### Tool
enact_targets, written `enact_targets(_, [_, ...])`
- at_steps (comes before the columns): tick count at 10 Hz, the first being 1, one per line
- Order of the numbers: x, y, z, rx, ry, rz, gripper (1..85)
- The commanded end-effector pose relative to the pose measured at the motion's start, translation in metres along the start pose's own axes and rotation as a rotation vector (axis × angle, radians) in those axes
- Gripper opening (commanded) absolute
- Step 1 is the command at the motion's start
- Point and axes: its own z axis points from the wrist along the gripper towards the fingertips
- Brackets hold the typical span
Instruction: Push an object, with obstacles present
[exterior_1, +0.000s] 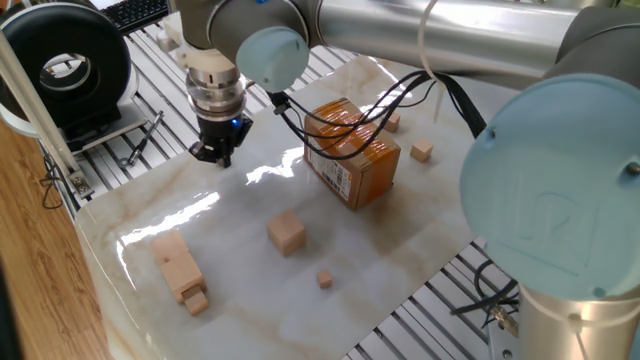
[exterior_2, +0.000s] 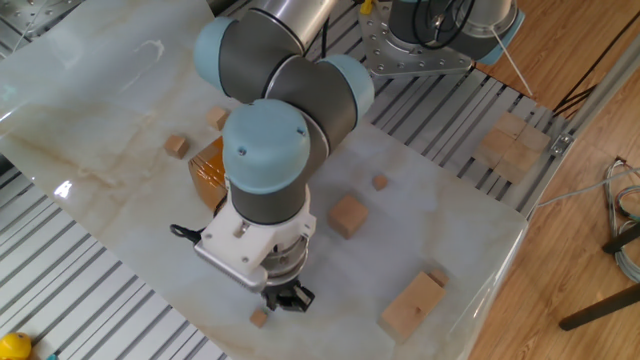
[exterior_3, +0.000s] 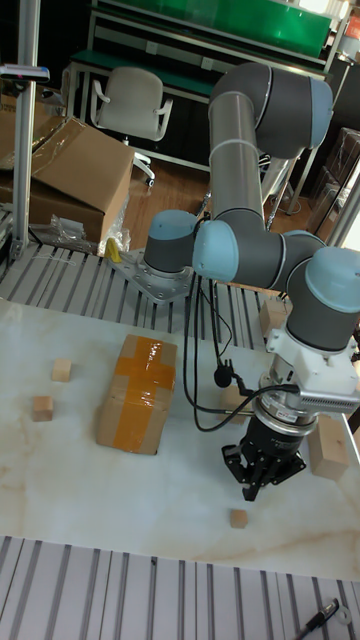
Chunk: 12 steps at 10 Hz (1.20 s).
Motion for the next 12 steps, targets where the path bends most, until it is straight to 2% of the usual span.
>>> enact_targets(1, [-0.016,0.010,-0.008,-0.018,-0.044,0.018,1.3])
enact_targets(3, [-0.016,0.001,-0.008,0.015,-0.044,0.000,1.3])
enact_targets(4, [-0.014,0.002,-0.008,0.010,-0.037,0.005,1.3])
enact_targets(5, [-0.014,0.009,-0.008,-0.018,-0.038,0.021,1.3])
enact_targets(6, [-0.016,0.012,-0.008,-0.028,-0.045,0.030,1.3])
enact_targets(7, [-0.025,0.028,-0.003,-0.031,-0.050,0.049,1.3])
enact_targets(8, [-0.029,0.032,0.001,-0.016,-0.049,0.053,1.3])
enact_targets(9, [-0.030,0.029,0.000,-0.010,-0.047,0.048,1.3])
enact_targets(10, [-0.029,0.021,0.000,0.016,-0.040,0.033,1.3])
enact_targets(12, [-0.027,0.026,0.000,-0.003,-0.033,0.042,1.3])
